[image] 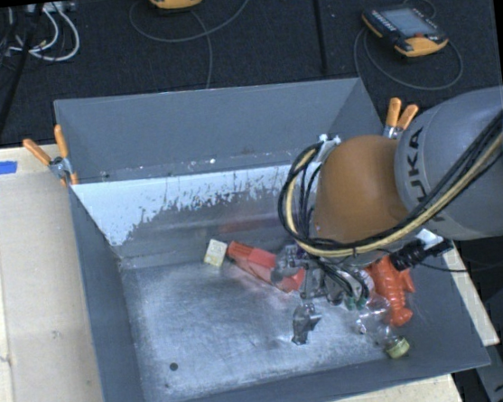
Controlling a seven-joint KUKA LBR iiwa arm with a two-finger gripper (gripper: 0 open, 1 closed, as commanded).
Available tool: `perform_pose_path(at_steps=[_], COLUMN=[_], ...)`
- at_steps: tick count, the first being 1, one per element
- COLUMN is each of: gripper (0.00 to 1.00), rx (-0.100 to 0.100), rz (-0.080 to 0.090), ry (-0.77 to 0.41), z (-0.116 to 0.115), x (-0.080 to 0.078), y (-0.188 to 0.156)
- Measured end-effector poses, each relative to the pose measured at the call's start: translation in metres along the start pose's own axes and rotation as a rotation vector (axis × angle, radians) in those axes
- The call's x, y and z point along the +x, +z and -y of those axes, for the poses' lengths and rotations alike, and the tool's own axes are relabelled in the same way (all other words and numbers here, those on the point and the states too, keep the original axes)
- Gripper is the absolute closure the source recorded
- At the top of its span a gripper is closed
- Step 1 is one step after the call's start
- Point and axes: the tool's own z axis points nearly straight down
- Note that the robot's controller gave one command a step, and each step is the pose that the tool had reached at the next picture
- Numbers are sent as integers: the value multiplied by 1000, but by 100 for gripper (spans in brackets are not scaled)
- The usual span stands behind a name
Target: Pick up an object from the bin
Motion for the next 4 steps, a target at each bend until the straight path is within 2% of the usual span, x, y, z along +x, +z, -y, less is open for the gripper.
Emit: perform_pose_path(at_steps=[2, 3, 4], gripper=[0, 0, 0], rx=[3, 3, -2], rz=[1, 2, 4], ry=[-367, -461, -293], z=[77, 49, 51], x=[1, -26, -42], y=[-4, 20, 40])
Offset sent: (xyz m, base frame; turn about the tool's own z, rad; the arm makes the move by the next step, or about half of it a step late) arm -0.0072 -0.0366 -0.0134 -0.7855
